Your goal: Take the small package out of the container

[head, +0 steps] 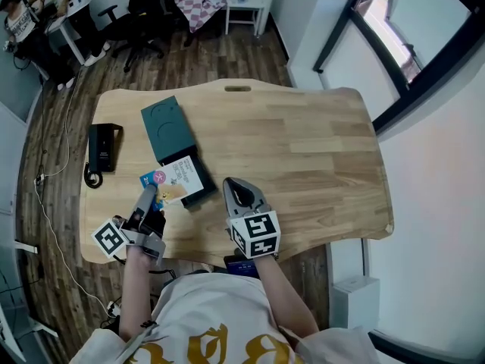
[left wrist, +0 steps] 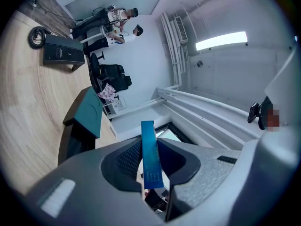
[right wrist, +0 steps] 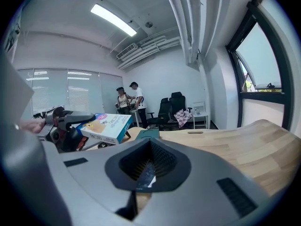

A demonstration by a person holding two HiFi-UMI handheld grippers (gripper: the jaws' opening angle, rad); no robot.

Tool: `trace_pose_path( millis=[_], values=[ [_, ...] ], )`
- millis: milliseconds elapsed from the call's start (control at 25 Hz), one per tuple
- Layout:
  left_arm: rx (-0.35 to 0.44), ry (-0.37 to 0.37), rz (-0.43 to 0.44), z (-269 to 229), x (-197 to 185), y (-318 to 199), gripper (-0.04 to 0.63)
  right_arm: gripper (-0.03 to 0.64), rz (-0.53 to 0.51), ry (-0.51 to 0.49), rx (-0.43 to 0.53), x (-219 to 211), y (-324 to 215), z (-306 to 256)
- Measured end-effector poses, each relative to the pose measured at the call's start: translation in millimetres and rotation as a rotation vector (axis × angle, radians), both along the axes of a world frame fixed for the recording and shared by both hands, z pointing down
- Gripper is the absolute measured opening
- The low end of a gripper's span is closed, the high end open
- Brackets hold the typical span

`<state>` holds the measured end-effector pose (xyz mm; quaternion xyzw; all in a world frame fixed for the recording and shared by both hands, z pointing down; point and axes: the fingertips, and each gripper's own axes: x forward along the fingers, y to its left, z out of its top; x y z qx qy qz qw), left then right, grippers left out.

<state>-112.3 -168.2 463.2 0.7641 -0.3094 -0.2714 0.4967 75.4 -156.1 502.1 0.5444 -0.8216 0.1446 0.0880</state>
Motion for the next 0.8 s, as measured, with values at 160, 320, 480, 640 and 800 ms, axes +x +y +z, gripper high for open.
trace_pose_path(
  millis=[160, 320, 480, 640, 800],
  values=[
    [0.002, 0.004, 0.000, -0.5, -0.8, 0.6, 0.095, 0.005, -0.001, 0.020, -0.010, -1.9, 0.8, 3.9],
    [-0.002, 0.012, -0.002, 0.3, -3.2, -0.6, 0.095, 0.005, -0.002, 0.019, -0.011, -3.7, -1.0, 4.2],
    [-0.006, 0.040, -0.008, 0.0, -5.3, -1.4, 0.095, 0.005, -0.008, 0.027, -0.012, -4.8, -1.2, 5.5],
    [-0.012, 0.045, -0.011, 3.0, -6.5, -3.5, 0.095, 0.005, -0.020, 0.033, -0.014, -7.6, -2.4, 7.0],
    [-0.005, 0.057, -0.020, 2.5, -10.2, -3.3, 0.095, 0.005, -0.044, 0.045, -0.013, -13.3, -0.6, 8.0]
  ],
)
